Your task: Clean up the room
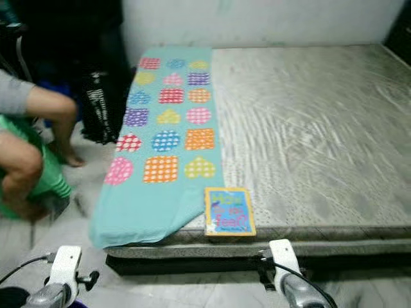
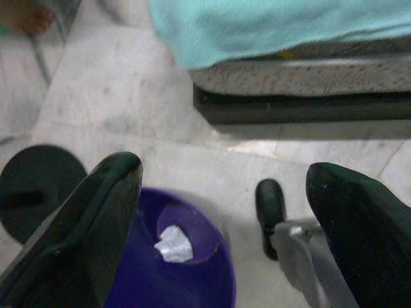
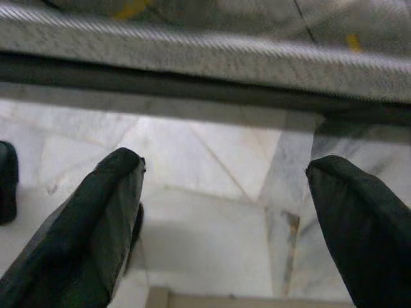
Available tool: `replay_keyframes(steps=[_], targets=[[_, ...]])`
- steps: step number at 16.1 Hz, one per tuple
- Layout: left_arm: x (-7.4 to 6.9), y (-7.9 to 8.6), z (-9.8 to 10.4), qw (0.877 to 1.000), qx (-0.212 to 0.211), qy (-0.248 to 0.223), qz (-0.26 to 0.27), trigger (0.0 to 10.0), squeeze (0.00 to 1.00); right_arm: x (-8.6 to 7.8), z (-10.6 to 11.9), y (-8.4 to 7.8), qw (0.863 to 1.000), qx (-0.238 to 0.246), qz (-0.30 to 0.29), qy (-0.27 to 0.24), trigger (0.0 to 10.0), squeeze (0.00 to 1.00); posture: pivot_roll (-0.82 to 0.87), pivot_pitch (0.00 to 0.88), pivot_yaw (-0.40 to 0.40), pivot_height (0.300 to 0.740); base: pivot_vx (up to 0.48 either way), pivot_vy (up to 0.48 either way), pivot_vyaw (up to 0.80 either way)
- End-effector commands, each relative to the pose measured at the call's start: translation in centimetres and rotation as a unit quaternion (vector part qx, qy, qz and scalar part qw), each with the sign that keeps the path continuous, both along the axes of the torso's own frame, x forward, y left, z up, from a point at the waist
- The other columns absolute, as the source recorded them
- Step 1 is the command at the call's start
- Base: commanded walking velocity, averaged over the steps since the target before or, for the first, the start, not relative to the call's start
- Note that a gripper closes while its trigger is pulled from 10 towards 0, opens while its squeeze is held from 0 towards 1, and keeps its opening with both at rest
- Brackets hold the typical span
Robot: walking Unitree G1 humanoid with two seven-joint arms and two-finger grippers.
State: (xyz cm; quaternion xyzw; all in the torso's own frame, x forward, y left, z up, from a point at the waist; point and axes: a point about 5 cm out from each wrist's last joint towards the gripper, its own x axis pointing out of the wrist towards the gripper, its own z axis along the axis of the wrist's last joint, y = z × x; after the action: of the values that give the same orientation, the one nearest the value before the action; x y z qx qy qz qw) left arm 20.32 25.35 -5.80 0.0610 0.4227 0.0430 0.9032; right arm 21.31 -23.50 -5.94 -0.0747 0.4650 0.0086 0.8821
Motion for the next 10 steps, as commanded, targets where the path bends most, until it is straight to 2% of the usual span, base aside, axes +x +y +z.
replay_keyframes(steps=[1, 2, 7, 10], targets=[[-0.62, 0.48, -0.19, 1.000, 0.004, 0.010, -0.002, 10.0, 0.00, -0.30, -0.21, 0.08, 1.000, 0.004, -0.001, 0.008, 4.3, 0.00, 0.01, 0.067, -0.008, 0.740, 0.000, 0.000, 0.00], [-0.61, 0.48, -0.18, 1.000, 0.004, 0.010, -0.003, 10.0, 0.00, -0.35, -0.24, 0.03, 1.000, 0.001, -0.005, 0.011, 10.0, 0.00, 0.01, 0.067, -0.008, 0.740, 0.000, 0.000, 0.00], [-0.57, 0.38, -0.19, 1.000, 0.002, 0.009, -0.004, 10.0, 0.00, -0.35, -0.23, 0.00, 1.000, 0.000, -0.002, 0.013, 10.0, 0.00, 0.01, 0.060, -0.011, 0.740, 0.000, 0.000, 0.00], [-0.61, 0.30, -0.23, 1.000, -0.004, 0.010, -0.006, 10.0, 0.00, -0.37, -0.23, -0.02, 1.000, -0.001, 0.001, 0.014, 10.0, 0.00, 0.01, 0.059, -0.012, 0.740, 0.280, 0.000, 0.00]])
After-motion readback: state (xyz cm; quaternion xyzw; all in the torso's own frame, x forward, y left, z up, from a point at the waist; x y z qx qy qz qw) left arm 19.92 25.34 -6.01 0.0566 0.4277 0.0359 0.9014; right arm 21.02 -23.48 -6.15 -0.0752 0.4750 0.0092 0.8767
